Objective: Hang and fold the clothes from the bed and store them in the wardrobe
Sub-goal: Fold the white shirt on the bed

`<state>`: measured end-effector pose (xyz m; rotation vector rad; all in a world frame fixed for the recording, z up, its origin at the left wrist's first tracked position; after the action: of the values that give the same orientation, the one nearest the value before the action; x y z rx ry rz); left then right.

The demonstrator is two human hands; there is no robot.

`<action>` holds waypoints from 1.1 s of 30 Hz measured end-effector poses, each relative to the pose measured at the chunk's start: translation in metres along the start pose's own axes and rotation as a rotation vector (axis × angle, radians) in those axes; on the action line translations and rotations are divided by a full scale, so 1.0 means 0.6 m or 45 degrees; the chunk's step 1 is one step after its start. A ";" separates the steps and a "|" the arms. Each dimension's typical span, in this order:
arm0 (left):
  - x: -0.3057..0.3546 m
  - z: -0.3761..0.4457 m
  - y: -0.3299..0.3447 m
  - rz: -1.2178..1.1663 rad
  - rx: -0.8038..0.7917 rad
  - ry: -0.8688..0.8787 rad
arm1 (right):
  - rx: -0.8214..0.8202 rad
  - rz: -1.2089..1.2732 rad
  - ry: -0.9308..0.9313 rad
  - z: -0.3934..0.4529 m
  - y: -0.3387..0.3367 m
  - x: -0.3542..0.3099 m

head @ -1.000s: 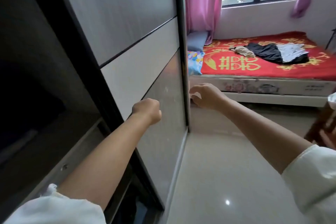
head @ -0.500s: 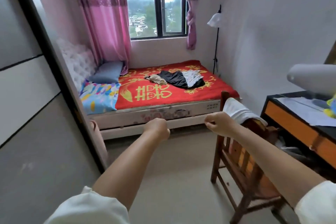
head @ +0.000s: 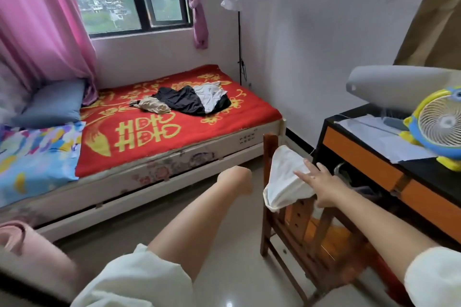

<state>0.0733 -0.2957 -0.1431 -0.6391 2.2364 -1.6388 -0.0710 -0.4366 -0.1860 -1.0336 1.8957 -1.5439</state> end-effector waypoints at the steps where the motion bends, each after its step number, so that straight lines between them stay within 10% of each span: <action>1: 0.001 0.021 -0.006 -0.002 -0.025 0.036 | 0.010 -0.008 -0.012 0.013 0.004 0.000; 12: 0.017 0.232 -0.013 -0.413 -0.323 0.537 | 0.399 0.730 0.025 0.151 -0.097 0.053; 27: -0.142 0.446 -0.246 -1.690 -0.222 0.171 | 0.700 1.188 -0.240 0.431 -0.368 0.076; 33: -0.269 0.491 -0.271 -2.156 -0.203 0.511 | 0.548 1.344 -0.128 0.620 -0.362 0.008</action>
<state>0.3829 -0.4956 -0.0827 -2.9796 1.8899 -2.1756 0.2637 -0.6801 -0.0678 0.1180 1.4983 -1.1089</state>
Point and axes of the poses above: each hand's wrist, its own z-axis towards the middle knuckle, its own y-axis out of the palm, x = y × z, the point moved 5 cm from there along z, towards the middle knuckle, and after that the axes turned 4 degrees about z, right-handed, at the moved point
